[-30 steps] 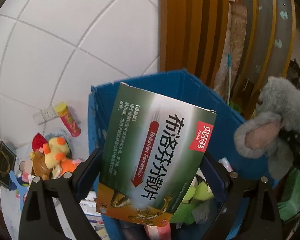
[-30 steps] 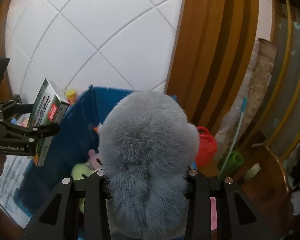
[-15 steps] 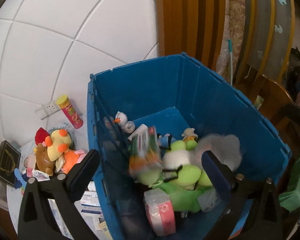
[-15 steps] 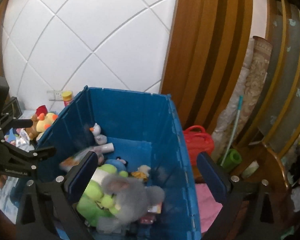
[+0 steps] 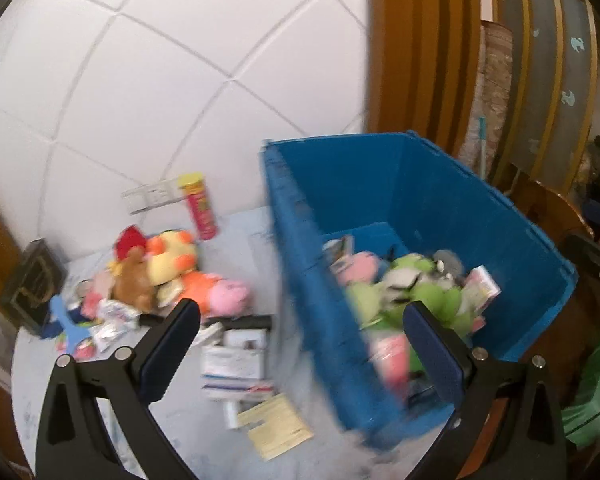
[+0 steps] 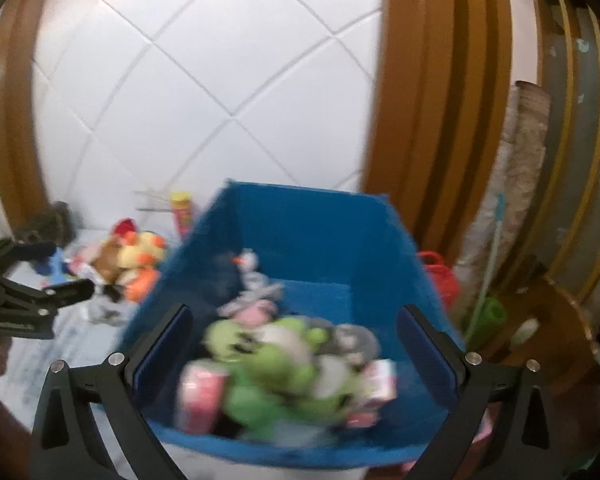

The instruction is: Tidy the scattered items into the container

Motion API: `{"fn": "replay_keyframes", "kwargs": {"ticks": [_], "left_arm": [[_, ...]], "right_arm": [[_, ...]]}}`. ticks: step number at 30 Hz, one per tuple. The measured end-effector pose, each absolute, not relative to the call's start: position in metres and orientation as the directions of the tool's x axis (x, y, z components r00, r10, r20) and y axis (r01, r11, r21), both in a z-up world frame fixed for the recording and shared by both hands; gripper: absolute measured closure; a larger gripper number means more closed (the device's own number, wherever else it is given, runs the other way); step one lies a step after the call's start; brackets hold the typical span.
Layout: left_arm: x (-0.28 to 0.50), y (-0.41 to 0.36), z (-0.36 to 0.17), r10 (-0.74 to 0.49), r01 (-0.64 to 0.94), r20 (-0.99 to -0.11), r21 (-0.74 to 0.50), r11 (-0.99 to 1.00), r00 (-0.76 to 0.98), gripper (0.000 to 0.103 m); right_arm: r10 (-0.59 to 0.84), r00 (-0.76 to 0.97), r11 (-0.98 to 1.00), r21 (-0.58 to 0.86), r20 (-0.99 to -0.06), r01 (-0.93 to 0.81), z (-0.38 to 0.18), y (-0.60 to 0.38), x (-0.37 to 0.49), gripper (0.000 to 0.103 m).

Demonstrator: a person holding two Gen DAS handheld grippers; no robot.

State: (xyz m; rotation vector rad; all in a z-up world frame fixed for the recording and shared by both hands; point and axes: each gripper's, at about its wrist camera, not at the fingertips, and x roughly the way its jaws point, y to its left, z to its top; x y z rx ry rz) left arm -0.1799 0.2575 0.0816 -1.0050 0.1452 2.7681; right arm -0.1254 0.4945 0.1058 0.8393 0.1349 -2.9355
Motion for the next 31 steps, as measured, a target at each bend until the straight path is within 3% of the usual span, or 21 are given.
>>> {"fn": "replay_keyframes", "kwargs": {"ticks": [6,14,31], "left_arm": [[-0.123,0.169,0.061,0.07,-0.15,-0.616,0.08,-0.985,-0.785,0.0],[-0.068,0.08,0.032,0.015,-0.052,-0.613,0.042,-0.998,-0.79,0.0],[-0.036,0.062,0.005,-0.047,0.063,-0.642,-0.002,-0.998,-0.765,0.0]], "right_arm": [[-0.1,-0.85,-0.992,-0.01,-0.516,0.123,0.077,0.405,-0.092,0.0],[-0.094,-0.849,-0.994,0.002,-0.52,0.109,0.038,0.313,-0.04,0.0],[-0.098,-0.831,-0.993,0.001,-0.547,0.117,0.016,0.303,-0.025,0.0]]}}
